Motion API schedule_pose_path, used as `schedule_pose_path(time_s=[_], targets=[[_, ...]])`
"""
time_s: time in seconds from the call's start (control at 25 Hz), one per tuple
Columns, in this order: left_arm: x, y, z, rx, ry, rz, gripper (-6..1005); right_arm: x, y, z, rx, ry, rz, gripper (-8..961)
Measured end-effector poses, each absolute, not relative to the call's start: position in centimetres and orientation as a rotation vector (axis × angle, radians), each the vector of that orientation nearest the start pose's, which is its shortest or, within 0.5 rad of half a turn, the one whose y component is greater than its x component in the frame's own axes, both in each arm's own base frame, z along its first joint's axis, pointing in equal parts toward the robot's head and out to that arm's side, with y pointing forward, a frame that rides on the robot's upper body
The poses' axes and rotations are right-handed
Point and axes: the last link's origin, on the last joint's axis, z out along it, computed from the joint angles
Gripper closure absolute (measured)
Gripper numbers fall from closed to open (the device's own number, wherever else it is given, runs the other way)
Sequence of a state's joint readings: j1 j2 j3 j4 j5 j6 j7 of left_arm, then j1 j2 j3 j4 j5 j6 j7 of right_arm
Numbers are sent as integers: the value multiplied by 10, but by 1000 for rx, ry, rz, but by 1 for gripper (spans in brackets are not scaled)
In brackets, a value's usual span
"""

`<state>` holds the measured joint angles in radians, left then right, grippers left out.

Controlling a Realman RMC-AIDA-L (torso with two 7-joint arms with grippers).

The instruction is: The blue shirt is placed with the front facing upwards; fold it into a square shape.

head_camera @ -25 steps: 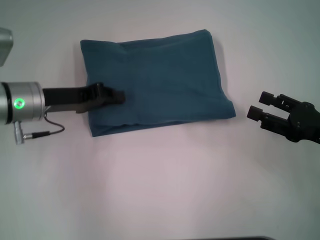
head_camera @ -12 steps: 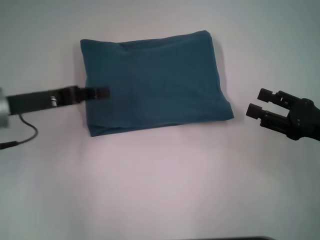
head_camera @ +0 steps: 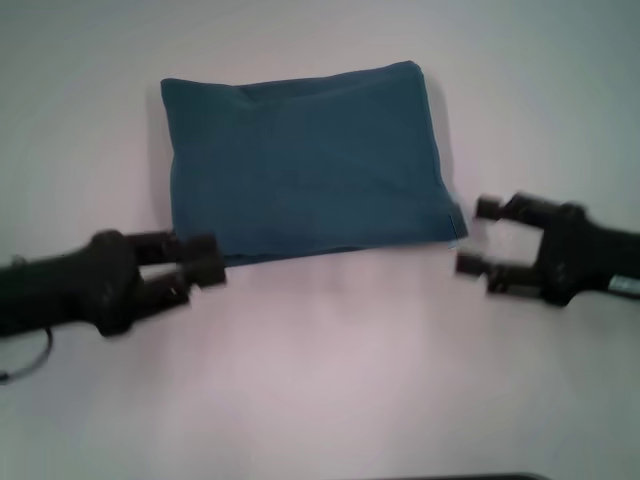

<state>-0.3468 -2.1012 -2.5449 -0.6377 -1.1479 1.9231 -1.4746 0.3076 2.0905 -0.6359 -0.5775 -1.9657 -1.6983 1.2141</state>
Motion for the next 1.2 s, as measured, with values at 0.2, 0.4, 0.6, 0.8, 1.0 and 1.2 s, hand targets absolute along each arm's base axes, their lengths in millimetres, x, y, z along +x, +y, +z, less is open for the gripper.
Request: schedule_pose_path(time_s=[0.2, 0.4, 0.6, 0.8, 1.0, 1.2], targets=[[-287, 213, -19, -2750, -667, -1110, 674, 297, 236, -41, -2911, 689, 796, 108], [-297, 201, -18, -2763, -670, -1073, 409, 285, 228, -60, -3020, 649, 841, 99], [-302, 190, -17, -2861, -678, -1025, 196, 282, 222, -63, -3039, 572, 885, 99], [-301, 186, -24, -2971, -619, -964, 86, 281, 223, -62, -3031, 552, 901, 99], [-300, 191, -25, -2971, -612, -952, 75, 282, 221, -62, -3028, 545, 903, 99], [-300, 197, -23, -2970, -676, -933, 67, 291, 212, -56, -3015, 620, 896, 99]])
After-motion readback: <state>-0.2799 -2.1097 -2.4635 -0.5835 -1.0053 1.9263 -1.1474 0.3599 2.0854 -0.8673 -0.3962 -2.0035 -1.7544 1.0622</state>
